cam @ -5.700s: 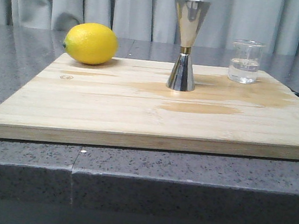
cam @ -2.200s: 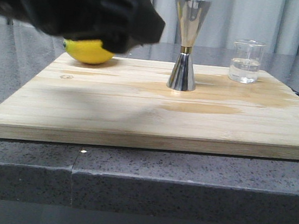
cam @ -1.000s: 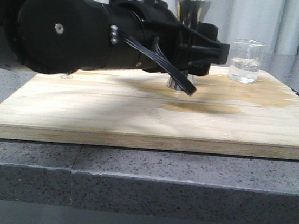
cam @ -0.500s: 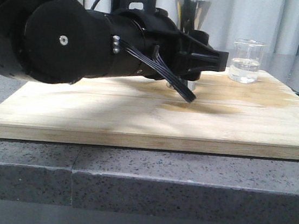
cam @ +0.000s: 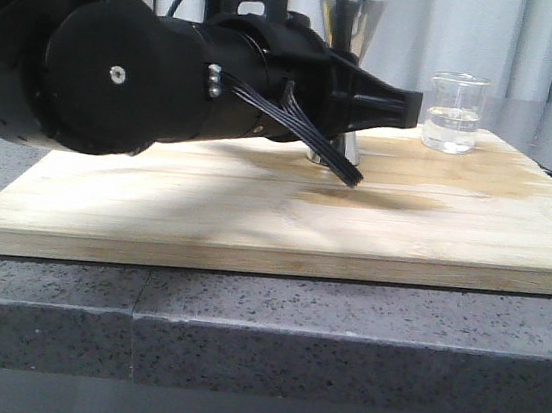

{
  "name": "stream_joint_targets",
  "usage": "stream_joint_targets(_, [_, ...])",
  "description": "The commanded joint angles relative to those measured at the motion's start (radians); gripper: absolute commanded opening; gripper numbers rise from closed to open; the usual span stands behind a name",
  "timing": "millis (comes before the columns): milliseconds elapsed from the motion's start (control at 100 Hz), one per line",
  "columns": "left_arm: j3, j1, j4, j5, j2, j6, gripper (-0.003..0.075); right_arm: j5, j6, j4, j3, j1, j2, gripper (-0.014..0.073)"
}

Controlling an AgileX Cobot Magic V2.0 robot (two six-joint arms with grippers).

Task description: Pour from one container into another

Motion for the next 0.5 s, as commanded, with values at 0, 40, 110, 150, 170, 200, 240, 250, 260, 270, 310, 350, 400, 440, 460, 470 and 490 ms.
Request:
stream_joint_targets(0, [-0.029, 0.001, 0.006, -0.103, -0.043, -0.009, 0.0092, -0.082, -0.01, -0.018, -0.038, -0.004, 0.01, -0.0075])
stream_joint_targets(40, [-0.029, 0.001, 0.006, -0.111, -0.043, -0.009, 0.008, -0.083, -0.01, -0.018, -0.038, -0.004, 0.01, -0.0075])
stream_joint_targets(110, [-0.029, 0.001, 0.006, -0.116, -0.043, -0.009, 0.0063, -0.088, -0.01, -0.018, -0.038, -0.004, 0.01, -0.0075])
stream_joint_targets(150, [-0.029, 0.001, 0.006, -0.12, -0.043, -0.009, 0.0058, -0.09, -0.01, -0.018, -0.038, -0.004, 0.01, -0.0075])
stream_joint_targets(170, [-0.029, 0.001, 0.006, -0.123, -0.043, -0.009, 0.0055, -0.092, -0.01, -0.018, -0.038, -0.004, 0.01, -0.0075])
stream_joint_targets(200, [-0.029, 0.001, 0.006, -0.122, -0.043, -0.009, 0.0049, -0.097, -0.01, -0.018, -0.038, -0.004, 0.01, -0.0075])
stream_joint_targets(240, [-0.029, 0.001, 0.006, -0.122, -0.043, -0.009, 0.0042, -0.105, -0.01, -0.018, -0.038, -0.004, 0.012, -0.0075])
stream_joint_targets(250, [-0.029, 0.001, 0.006, -0.122, -0.043, -0.009, 0.0041, -0.11, -0.01, -0.018, -0.038, -0.004, 0.011, -0.0075])
stream_joint_targets(260, [-0.029, 0.001, 0.006, -0.122, -0.043, -0.009, 0.004, -0.112, -0.01, -0.018, -0.038, -0.004, 0.012, -0.0075])
stream_joint_targets(270, [-0.029, 0.001, 0.006, -0.122, -0.043, -0.009, 0.004, -0.114, -0.01, -0.018, -0.038, -0.004, 0.014, -0.0075])
stream_joint_targets(310, [-0.029, 0.001, 0.006, -0.122, -0.043, -0.009, 0.004, -0.128, -0.01, -0.018, -0.038, -0.004, 0.02, -0.0075])
stream_joint_targets(350, [-0.029, 0.001, 0.006, -0.122, -0.043, -0.009, 0.004, -0.14, -0.01, -0.018, -0.038, -0.004, 0.031, -0.0075])
stream_joint_targets(400, [-0.029, 0.001, 0.006, -0.122, -0.043, -0.009, 0.004, -0.156, -0.01, -0.018, -0.038, -0.004, 0.048, -0.0075])
stream_joint_targets(440, [-0.029, 0.001, 0.006, -0.122, -0.043, -0.009, 0.004, -0.169, -0.01, -0.018, -0.038, -0.004, 0.067, -0.0074])
stream_joint_targets(460, [-0.029, 0.001, 0.008, -0.122, -0.043, -0.009, 0.004, -0.176, -0.01, -0.018, -0.038, -0.004, 0.077, -0.0074])
stream_joint_targets(470, [-0.029, 0.001, 0.008, -0.122, -0.043, -0.009, 0.004, -0.178, -0.01, -0.018, -0.038, -0.004, 0.081, -0.0074])
stream_joint_targets(490, [-0.029, 0.001, 0.009, -0.121, -0.043, -0.009, 0.004, -0.186, -0.01, -0.018, -0.038, -0.004, 0.091, -0.0074])
